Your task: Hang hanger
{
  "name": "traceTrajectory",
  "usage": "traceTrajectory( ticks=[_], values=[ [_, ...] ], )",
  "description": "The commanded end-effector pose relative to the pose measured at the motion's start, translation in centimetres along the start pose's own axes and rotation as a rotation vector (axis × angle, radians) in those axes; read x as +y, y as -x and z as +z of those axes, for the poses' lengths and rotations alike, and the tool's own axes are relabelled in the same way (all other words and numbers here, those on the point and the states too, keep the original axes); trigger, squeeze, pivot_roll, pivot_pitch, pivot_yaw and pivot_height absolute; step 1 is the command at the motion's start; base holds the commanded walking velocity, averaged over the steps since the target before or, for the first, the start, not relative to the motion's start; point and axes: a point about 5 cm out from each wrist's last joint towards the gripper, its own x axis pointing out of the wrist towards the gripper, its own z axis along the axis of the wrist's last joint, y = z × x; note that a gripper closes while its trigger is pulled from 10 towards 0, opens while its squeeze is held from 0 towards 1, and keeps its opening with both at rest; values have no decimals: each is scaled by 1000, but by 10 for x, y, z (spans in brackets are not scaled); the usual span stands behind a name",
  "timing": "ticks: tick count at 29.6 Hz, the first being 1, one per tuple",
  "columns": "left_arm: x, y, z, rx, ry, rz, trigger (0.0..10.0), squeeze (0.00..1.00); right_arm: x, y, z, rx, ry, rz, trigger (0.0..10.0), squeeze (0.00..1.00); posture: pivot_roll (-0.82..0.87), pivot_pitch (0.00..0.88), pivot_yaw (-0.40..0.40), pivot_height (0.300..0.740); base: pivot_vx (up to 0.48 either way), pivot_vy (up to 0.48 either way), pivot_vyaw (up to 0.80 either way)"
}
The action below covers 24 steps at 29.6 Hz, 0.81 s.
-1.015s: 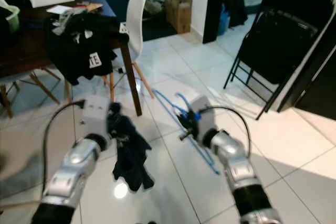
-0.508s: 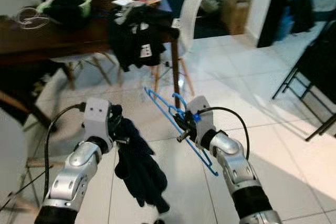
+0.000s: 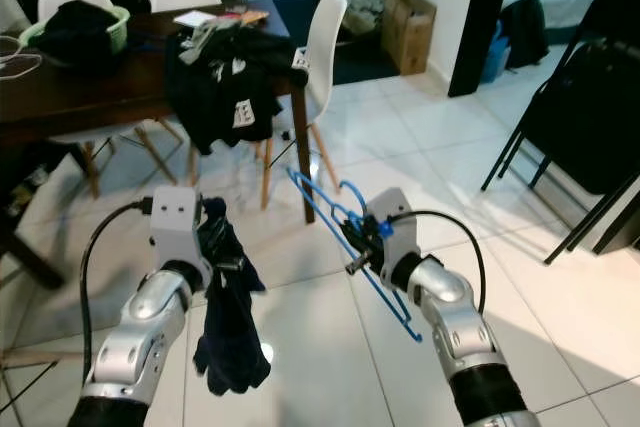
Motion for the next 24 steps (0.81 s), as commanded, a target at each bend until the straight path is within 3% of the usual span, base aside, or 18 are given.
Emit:
traceTrajectory(
  ticks=[1,12,18,21,24],
  values=[
    [-2,-1,7,-40,6,-6,10000,0,-1,5,-3,-1,2,-1,10000,0,-53,66,17,740,480,0,0],
    [18,-4,31,-125,-54,47,10000,0,-1,4,-1,-5,-1,2,10000,0,-50,76,16,740,480,0,0],
    [55,-11,100,-315,-97,159,10000,0,-1,4,-1,-8,0,3,10000,0,-44,79,16,740,480,0,0],
    [66,-12,123,-373,-117,194,10000,0,1,4,0,-13,10,19,10000,0,-44,80,19,740,480,0,0],
    [70,-12,130,-391,-123,206,10000,0,2,4,0,-17,17,29,10000,0,-44,80,19,740,480,0,0]
  ],
)
